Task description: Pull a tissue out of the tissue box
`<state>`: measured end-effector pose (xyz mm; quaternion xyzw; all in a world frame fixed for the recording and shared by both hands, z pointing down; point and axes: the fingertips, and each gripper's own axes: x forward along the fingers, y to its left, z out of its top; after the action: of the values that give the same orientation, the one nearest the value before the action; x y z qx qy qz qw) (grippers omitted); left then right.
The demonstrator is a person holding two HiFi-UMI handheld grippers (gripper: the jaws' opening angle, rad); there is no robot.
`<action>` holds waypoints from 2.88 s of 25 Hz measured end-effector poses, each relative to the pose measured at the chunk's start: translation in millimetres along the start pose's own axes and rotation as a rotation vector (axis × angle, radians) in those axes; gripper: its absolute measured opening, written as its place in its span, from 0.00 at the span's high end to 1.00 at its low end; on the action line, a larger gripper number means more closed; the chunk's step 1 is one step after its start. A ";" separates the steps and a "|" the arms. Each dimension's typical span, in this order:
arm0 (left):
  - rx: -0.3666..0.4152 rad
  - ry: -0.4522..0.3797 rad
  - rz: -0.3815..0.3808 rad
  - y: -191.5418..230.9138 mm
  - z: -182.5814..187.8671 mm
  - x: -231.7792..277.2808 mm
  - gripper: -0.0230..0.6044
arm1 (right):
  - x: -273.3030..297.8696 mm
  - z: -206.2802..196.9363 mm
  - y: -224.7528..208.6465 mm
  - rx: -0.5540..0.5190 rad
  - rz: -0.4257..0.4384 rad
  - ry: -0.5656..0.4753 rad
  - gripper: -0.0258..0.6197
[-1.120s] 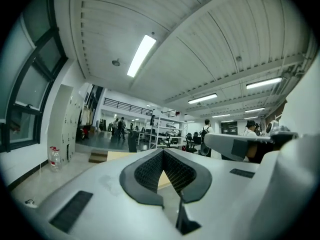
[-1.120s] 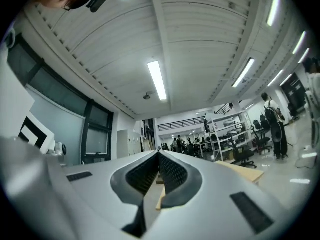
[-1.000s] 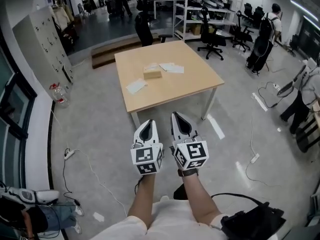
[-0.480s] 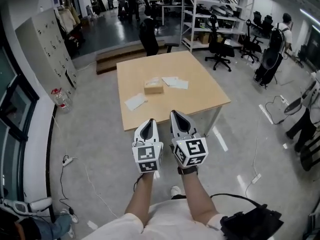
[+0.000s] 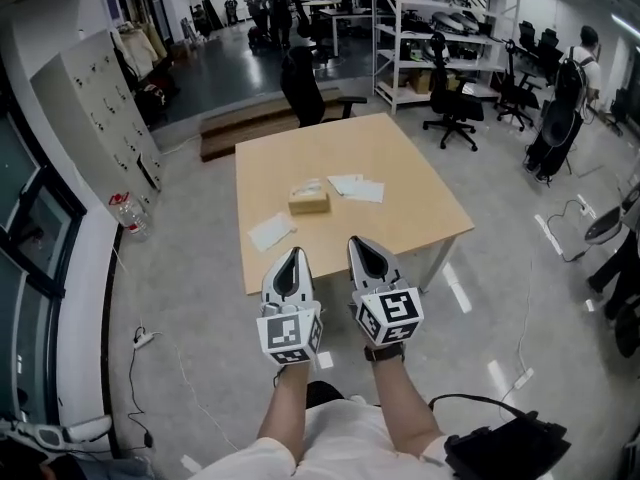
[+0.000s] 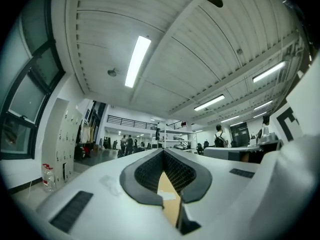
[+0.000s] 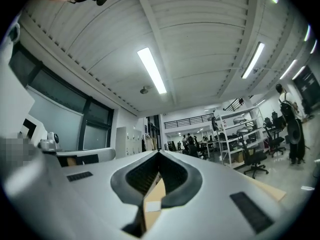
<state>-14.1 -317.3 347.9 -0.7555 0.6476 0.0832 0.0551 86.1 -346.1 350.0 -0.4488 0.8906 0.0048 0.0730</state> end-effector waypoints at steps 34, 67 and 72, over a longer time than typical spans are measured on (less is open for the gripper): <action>-0.125 0.168 -0.062 201.4 -140.6 310.9 0.96 | 337.9 -118.1 -79.3 -0.024 0.026 0.086 0.96; -0.235 0.575 -0.027 233.0 -384.0 422.2 0.96 | 459.3 -378.9 -202.2 0.070 -0.093 0.618 0.96; -0.233 0.589 -0.013 239.4 -396.5 426.6 0.96 | 471.0 -394.4 -207.2 0.033 -0.067 0.670 0.82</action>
<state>-166.1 -843.6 658.4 -0.7525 0.6168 -0.0658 -0.2211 -73.9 -875.3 688.7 -0.4534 0.8498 -0.1595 -0.2163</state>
